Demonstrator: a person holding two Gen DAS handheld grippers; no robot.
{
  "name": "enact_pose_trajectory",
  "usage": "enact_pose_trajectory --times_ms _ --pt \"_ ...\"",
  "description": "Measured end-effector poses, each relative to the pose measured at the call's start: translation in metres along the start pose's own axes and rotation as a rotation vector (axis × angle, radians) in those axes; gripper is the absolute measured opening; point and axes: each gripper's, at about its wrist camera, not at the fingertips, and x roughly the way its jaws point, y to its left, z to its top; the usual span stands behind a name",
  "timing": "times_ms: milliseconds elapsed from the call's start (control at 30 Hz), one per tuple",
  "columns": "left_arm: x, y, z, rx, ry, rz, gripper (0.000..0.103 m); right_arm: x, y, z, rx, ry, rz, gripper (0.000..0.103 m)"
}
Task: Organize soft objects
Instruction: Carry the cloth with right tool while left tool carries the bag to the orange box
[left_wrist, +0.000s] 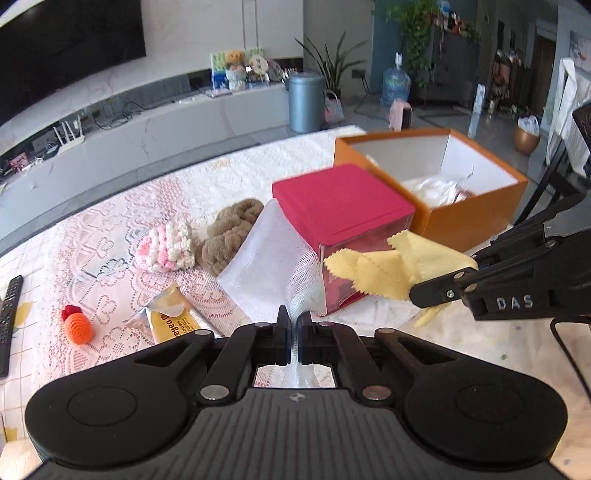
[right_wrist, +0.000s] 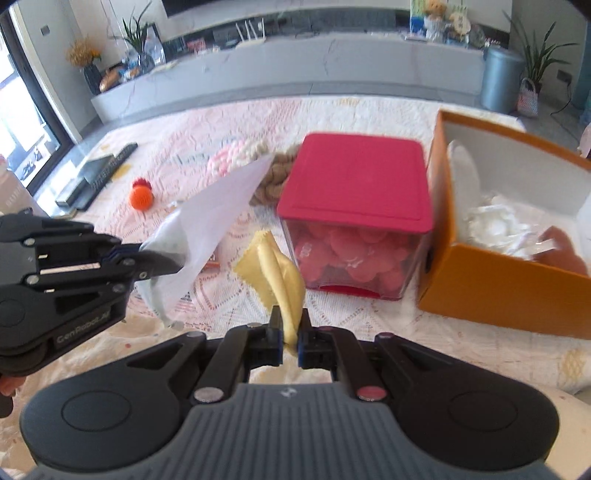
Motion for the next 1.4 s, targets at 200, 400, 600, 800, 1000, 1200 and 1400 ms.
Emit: enact_pose_trajectory --times_ms 200,400,600,800,1000,1200,1400 --pt "-0.024 -0.012 0.000 -0.048 -0.058 0.003 0.003 -0.034 -0.008 -0.007 0.044 -0.081 0.014 0.004" --pt "-0.039 -0.032 0.018 -0.042 -0.128 -0.041 0.003 -0.058 -0.023 -0.008 0.062 -0.138 0.009 0.004" --pt "-0.032 -0.059 0.050 0.002 -0.178 -0.112 0.003 -0.087 -0.056 0.002 0.066 -0.190 -0.057 0.004" --pt "-0.011 -0.093 0.086 0.075 -0.198 -0.180 0.003 -0.108 -0.093 0.018 0.060 -0.230 -0.151 0.004" --pt "0.020 -0.116 0.116 0.100 -0.188 -0.232 0.003 -0.109 -0.137 0.034 0.090 -0.236 -0.227 0.004" --pt "0.067 -0.132 0.133 0.113 -0.143 -0.246 0.003 -0.085 -0.181 0.045 0.133 -0.197 -0.280 0.004" --pt "0.113 -0.142 0.137 0.113 -0.079 -0.254 0.003 -0.047 -0.211 0.051 0.141 -0.142 -0.344 0.004"
